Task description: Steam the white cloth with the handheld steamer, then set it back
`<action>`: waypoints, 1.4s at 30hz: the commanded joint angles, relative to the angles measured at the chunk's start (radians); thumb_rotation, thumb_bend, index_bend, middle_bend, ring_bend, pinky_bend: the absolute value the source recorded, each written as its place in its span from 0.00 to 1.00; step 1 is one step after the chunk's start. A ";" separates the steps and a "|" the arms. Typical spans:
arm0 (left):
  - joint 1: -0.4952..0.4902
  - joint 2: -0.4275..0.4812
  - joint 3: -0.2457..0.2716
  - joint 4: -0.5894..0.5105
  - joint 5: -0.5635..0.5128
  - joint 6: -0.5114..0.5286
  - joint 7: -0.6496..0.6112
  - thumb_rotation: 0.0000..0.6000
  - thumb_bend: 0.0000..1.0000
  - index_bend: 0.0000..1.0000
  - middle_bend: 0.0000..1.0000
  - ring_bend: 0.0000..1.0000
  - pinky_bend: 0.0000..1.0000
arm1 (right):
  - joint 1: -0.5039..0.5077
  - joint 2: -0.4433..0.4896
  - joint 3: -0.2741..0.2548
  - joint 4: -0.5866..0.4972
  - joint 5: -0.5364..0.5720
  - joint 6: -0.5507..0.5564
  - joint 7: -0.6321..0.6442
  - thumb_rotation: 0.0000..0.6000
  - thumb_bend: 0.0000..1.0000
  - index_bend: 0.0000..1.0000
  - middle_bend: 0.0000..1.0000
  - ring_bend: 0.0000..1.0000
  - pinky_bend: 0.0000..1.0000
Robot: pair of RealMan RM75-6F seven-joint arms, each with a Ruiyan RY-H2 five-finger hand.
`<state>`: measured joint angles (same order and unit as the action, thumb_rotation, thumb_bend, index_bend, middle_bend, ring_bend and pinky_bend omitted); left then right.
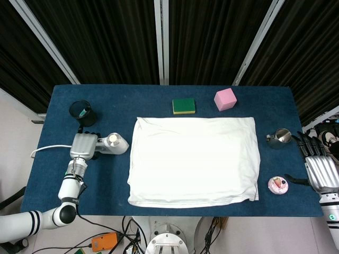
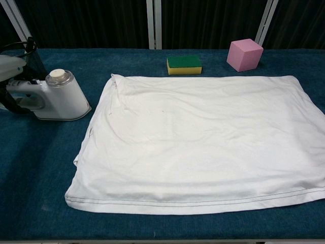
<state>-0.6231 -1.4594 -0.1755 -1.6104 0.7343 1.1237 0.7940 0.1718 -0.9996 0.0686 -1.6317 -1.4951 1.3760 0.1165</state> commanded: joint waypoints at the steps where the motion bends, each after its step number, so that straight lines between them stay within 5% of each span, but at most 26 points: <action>1: -0.007 -0.003 0.003 0.007 -0.006 -0.011 -0.013 1.00 0.19 0.48 0.50 0.41 0.00 | 0.000 -0.002 0.000 0.002 0.002 -0.001 0.002 1.00 0.11 0.00 0.00 0.00 0.00; 9: -0.025 -0.002 0.017 0.029 -0.021 -0.045 -0.041 1.00 0.25 0.59 0.62 0.52 0.02 | 0.001 -0.008 0.001 0.010 0.009 -0.010 0.008 1.00 0.11 0.00 0.00 0.00 0.00; 15: -0.027 0.017 0.024 0.026 -0.008 -0.082 -0.101 0.99 0.40 0.69 0.71 0.59 0.08 | 0.002 -0.009 0.003 0.011 0.015 -0.014 0.010 1.00 0.11 0.00 0.00 0.00 0.00; 23: -0.029 0.066 0.044 0.008 0.022 -0.113 -0.148 0.95 0.45 0.70 0.74 0.62 0.11 | 0.002 -0.010 0.005 0.009 0.019 -0.015 0.006 1.00 0.11 0.00 0.00 0.00 0.00; 35: -0.040 0.156 0.062 0.005 0.127 -0.238 -0.311 0.97 0.51 0.78 0.84 0.71 0.62 | -0.006 -0.003 0.004 -0.006 0.020 -0.006 -0.002 1.00 0.11 0.00 0.00 0.00 0.00; 42: -0.043 0.204 0.067 -0.008 0.187 -0.309 -0.424 1.00 0.53 0.82 0.88 0.74 0.65 | -0.008 0.003 0.004 -0.017 0.021 -0.005 -0.008 1.00 0.11 0.00 0.00 0.00 0.00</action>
<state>-0.6647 -1.2738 -0.1111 -1.6120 0.9020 0.8354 0.3981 0.1641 -0.9972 0.0727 -1.6486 -1.4743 1.3713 0.1091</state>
